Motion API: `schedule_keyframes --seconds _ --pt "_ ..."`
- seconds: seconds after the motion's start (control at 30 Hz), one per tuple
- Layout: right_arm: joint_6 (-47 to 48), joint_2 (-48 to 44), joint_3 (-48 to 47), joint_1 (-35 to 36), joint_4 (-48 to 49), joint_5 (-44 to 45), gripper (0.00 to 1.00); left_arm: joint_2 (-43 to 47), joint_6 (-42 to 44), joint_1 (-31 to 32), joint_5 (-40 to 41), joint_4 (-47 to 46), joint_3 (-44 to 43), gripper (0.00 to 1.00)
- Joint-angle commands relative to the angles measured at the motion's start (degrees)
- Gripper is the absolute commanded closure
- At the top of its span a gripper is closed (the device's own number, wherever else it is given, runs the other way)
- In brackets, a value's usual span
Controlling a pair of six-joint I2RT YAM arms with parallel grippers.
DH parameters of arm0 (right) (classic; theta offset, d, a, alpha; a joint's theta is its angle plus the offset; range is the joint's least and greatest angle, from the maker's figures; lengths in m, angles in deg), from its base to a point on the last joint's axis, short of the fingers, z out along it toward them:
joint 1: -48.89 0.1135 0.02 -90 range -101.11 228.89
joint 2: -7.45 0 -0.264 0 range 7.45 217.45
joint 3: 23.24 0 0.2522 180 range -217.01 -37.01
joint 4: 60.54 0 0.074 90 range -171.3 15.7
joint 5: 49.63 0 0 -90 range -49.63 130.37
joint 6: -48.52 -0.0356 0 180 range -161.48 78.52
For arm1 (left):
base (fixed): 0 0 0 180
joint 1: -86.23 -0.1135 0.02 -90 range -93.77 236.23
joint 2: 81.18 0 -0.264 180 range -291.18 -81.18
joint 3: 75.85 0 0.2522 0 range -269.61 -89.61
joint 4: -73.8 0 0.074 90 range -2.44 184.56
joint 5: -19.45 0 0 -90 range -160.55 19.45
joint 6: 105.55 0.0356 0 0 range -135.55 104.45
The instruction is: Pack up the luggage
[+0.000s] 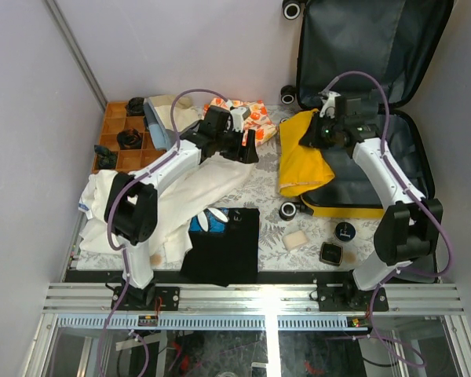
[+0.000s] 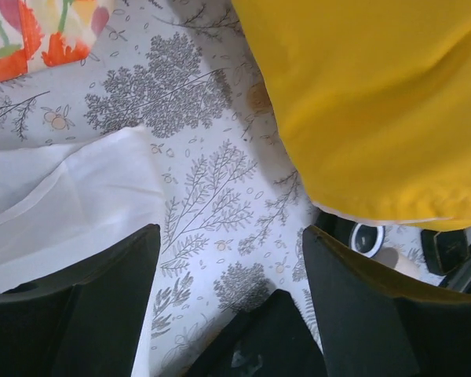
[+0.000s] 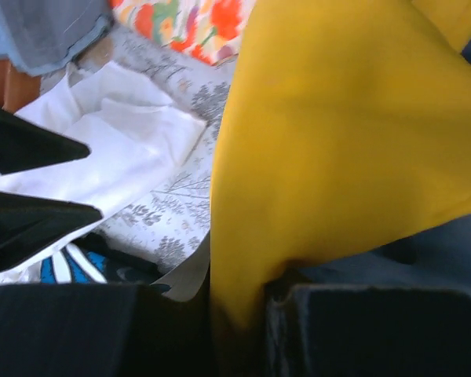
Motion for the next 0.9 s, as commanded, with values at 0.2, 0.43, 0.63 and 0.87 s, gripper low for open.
schedule_keyframes --seconds 0.2,0.43,0.63,0.87 --pt "12.64 0.99 -9.34 -13.9 -1.77 -2.38 1.0 -3.36 7.29 -4.79 3.3 3.68 1.79 0.24" --pt "20.37 7.13 -13.23 -18.48 -3.7 -1.69 1.0 -4.43 17.36 -5.34 8.51 9.71 6.46 0.23" --pt "24.22 11.58 -12.19 -21.58 -1.34 0.16 1.0 -3.7 21.44 -10.98 15.66 12.4 14.24 0.27" --pt "26.24 16.85 -13.18 -22.8 1.47 1.21 1.0 2.74 26.96 -21.9 17.61 14.73 22.73 0.28"
